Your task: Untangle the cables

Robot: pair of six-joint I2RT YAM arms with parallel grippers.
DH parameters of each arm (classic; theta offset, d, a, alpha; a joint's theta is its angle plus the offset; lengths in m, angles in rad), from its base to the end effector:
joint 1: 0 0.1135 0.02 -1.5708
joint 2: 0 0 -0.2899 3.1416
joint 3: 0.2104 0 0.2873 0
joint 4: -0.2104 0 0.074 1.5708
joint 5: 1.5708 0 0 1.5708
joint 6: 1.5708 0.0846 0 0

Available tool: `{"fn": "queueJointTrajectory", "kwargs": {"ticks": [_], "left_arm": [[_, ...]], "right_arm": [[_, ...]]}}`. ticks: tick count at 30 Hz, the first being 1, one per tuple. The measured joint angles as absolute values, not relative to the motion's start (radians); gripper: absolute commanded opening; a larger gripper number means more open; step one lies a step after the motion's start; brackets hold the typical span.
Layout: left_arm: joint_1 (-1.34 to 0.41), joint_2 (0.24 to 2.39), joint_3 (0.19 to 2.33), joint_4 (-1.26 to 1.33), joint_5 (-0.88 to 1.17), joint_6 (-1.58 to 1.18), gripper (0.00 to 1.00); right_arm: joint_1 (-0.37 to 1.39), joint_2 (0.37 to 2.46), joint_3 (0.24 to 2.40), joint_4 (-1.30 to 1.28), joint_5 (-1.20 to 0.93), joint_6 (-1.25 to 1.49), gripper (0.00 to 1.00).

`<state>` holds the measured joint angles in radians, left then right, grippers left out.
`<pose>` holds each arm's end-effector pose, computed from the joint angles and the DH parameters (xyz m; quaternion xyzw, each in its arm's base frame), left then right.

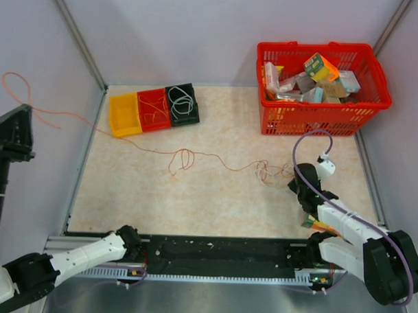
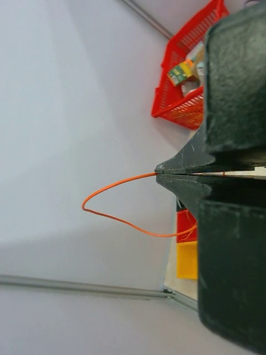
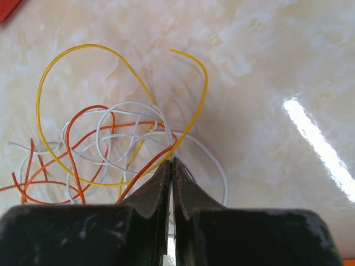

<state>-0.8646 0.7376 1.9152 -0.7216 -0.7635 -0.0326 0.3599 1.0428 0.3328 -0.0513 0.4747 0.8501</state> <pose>0.0309 0.0539 0.6505 -0.0908 0.5768 -0.1640 0.7951 0.2328 0.0463 0.1233 0.3066 0.8443 0.0399 0.4377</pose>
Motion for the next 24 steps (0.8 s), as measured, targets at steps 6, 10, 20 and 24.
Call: {"fn": "queueJointTrajectory", "kwargs": {"ticks": [6, 10, 20, 24], "left_arm": [[-0.865, 0.735, 1.982, -0.694, -0.802, 0.039, 0.00], [-0.865, 0.735, 1.958, -0.696, -0.801, 0.051, 0.00], [-0.865, 0.780, 1.800, -0.721, -0.727, -0.014, 0.00], [-0.865, 0.780, 1.791, -0.720, -0.700, -0.029, 0.00]], "right_arm": [[0.302, 1.018, 0.320, -0.053, 0.461, 0.856, 0.02], [0.295, 1.033, 0.320, -0.046, 0.429, 0.832, 0.24], [0.546, 1.028, 0.382, -0.030, 0.149, 0.675, 0.70], [0.722, 1.048, 0.474, -0.053, 0.156, 0.591, 0.70]]}}
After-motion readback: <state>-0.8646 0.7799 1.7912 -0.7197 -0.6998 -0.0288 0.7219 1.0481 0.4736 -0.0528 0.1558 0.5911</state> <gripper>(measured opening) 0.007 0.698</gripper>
